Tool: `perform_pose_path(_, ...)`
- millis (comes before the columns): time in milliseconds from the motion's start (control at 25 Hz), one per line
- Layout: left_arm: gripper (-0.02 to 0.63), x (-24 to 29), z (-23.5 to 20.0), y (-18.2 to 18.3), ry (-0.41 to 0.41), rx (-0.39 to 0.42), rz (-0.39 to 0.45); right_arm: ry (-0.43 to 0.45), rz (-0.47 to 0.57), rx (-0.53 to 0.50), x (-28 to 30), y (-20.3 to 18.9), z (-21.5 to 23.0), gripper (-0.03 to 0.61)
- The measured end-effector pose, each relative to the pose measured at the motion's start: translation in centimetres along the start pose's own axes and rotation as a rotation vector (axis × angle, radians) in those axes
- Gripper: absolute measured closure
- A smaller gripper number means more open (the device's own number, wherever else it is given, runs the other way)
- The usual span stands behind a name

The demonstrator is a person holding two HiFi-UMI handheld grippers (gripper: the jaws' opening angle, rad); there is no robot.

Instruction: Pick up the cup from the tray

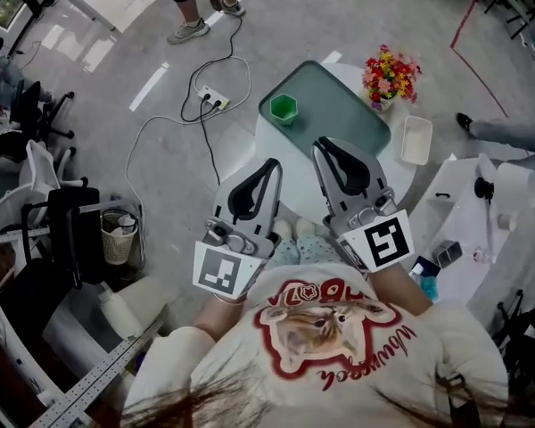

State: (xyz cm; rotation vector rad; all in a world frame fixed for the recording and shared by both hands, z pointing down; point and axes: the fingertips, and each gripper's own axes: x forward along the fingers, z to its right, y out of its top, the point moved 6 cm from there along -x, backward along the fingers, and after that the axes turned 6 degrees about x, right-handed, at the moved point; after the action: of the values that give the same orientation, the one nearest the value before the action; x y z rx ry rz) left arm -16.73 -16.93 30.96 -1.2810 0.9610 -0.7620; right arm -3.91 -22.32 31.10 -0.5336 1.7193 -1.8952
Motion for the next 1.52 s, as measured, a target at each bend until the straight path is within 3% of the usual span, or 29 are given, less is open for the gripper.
perform_pose_path(520,0.599,0.6,-0.6,-6.4,0.026,-0.084,-0.116,0.039,-0.096,0.007,3.2,-8.0,3.9,0.531)
perform_pose_path(720,0.599,0.5,0.6,-7.7,0.002,-0.108,-0.137,0.046,-0.182,0.036,3.9,-11.8,5.1,0.432)
perform_pose_path(1000,0.598,0.0,0.5,-9.6,0.013,-0.14,-0.156,0.056,-0.24,0.03,5.4,-15.2,6.5,0.404)
perform_pose_path(1200,0.598,0.1,0.7,-10.4,0.013,-0.156,-0.152,0.081,-0.32,0.045,7.4,-18.3,7.5,0.345)
perform_pose_path(1520,0.598,-0.9,2.1,-11.9,-0.019,-0.102,-0.201,0.126,-0.487,0.039,10.8,-22.5,8.3,0.297)
